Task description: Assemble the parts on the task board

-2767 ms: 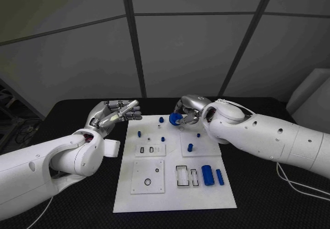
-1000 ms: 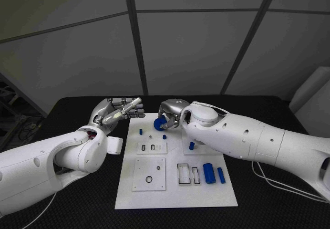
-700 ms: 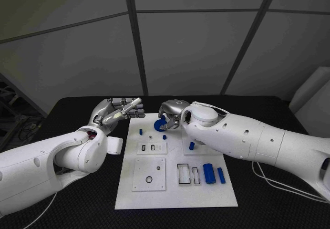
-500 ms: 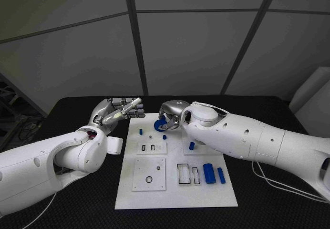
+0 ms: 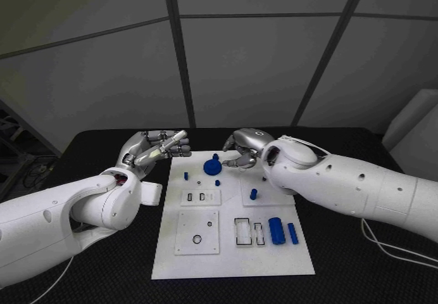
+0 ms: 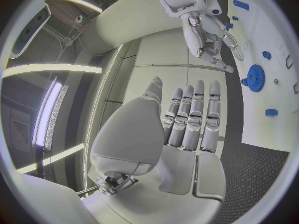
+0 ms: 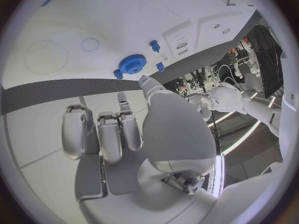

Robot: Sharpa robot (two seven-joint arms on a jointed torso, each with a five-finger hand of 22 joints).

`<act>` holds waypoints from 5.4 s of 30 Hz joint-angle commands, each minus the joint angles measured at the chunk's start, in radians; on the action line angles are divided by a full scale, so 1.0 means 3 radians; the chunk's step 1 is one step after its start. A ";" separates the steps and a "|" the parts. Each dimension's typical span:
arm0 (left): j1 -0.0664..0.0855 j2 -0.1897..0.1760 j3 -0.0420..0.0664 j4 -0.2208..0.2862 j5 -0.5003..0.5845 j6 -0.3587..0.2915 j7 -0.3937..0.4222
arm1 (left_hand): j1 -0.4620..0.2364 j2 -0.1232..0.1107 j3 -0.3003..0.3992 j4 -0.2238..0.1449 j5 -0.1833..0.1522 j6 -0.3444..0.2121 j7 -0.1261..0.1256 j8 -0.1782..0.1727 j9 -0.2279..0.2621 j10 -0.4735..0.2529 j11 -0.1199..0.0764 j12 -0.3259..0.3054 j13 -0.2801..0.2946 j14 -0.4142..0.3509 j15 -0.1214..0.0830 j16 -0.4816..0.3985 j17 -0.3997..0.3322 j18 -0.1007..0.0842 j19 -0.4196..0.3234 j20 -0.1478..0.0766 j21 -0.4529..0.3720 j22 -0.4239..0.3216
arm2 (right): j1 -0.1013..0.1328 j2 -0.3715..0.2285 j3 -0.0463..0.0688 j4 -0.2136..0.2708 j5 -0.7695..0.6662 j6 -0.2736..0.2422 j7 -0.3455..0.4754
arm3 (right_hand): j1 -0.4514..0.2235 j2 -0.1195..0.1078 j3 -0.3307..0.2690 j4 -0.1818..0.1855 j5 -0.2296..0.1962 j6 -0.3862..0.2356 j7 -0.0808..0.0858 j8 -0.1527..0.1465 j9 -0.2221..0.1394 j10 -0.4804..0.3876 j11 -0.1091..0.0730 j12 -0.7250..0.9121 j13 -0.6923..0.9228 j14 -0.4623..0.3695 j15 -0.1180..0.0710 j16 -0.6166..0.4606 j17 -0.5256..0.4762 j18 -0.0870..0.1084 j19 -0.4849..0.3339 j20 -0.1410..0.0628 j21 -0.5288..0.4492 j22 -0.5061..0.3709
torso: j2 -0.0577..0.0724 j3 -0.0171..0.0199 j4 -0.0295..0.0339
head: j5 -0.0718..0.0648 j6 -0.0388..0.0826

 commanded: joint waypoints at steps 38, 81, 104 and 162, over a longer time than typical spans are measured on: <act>-0.0004 0.0094 0.0001 -0.0144 -0.0008 0.0101 0.0001 | 0.0007 0.0039 -0.0004 -0.0020 -0.0021 0.0017 0.0022 -0.0019 0.0000 0.0009 0.0011 -0.0013 0.0007 0.0004 -0.0004 -0.0019 0.0003 0.0177 -0.0004 0.0024 -0.0012 -0.0008 | -0.0088 -0.0905 -0.0004 -0.0217 0.1191 0.0159 0.0879 | 0.0300 -0.0057 -0.0013 -0.0235 0.0019 0.0019 -0.0036 -0.0038 -0.0004 0.0029 -0.0025 -0.0059 0.0507 0.0352 -0.0014 0.0009 0.0878 -0.0018 -0.0069 -0.0032 -0.0054 0.0017 | -0.0016 0.0002 -0.0048 | -0.0092 -0.0013; -0.0005 0.0091 0.0001 -0.0158 -0.0008 0.0093 -0.0007 | 0.0015 0.0044 -0.0003 -0.0029 -0.0021 0.0023 0.0021 -0.0023 0.0000 0.0015 0.0010 -0.0017 0.0007 0.0008 -0.0005 -0.0026 0.0004 0.0177 -0.0002 0.0023 -0.0015 -0.0011 | -0.0174 -0.0762 -0.0005 -0.0382 0.1079 0.0290 0.0809 | 0.0314 0.0065 -0.0024 -0.0246 0.0035 0.0239 -0.0035 0.0057 0.0035 0.0060 -0.0023 -0.0031 0.0542 0.0352 -0.0010 0.0009 0.0878 -0.0023 -0.0050 -0.0028 -0.0047 0.0041 | -0.0018 0.0006 -0.0047 | -0.0067 -0.0048; -0.0005 0.0083 0.0001 -0.0155 -0.0008 0.0093 -0.0012 | 0.0015 0.0044 -0.0003 -0.0029 -0.0021 0.0023 0.0021 -0.0023 0.0000 0.0015 0.0010 -0.0017 0.0007 0.0008 -0.0005 -0.0026 0.0004 0.0177 -0.0002 0.0023 -0.0015 -0.0011 | -0.0176 -0.0719 -0.0004 -0.0426 0.1048 0.0272 0.0789 | 0.0304 0.0139 0.0010 -0.0242 0.0033 0.0383 -0.0081 0.0114 0.0051 0.0080 -0.0062 -0.0015 0.0563 0.0352 -0.0041 0.0009 0.0878 -0.0030 -0.0022 -0.0052 -0.0030 0.0079 | -0.0017 0.0007 -0.0049 | -0.0068 -0.0058; -0.0002 0.0120 0.0001 -0.0177 -0.0008 0.0134 -0.0073 | 0.0017 0.0049 -0.0005 -0.0034 -0.0024 0.0022 0.0024 -0.0030 -0.0001 0.0015 0.0012 -0.0024 0.0006 0.0010 -0.0004 -0.0036 0.0005 0.0176 -0.0001 0.0024 -0.0018 -0.0015 | -0.0153 0.0093 -0.0074 0.0570 0.0590 0.0227 -0.0228 | 0.0417 0.0295 0.0282 -0.0380 -0.0034 0.0531 -0.0155 0.0205 0.0079 0.0053 -0.0138 -0.0059 0.0527 0.0352 -0.0117 0.0009 0.0878 -0.0046 0.0030 -0.0133 0.0001 0.0153 | -0.0047 -0.0009 -0.0061 | 0.0130 -0.0155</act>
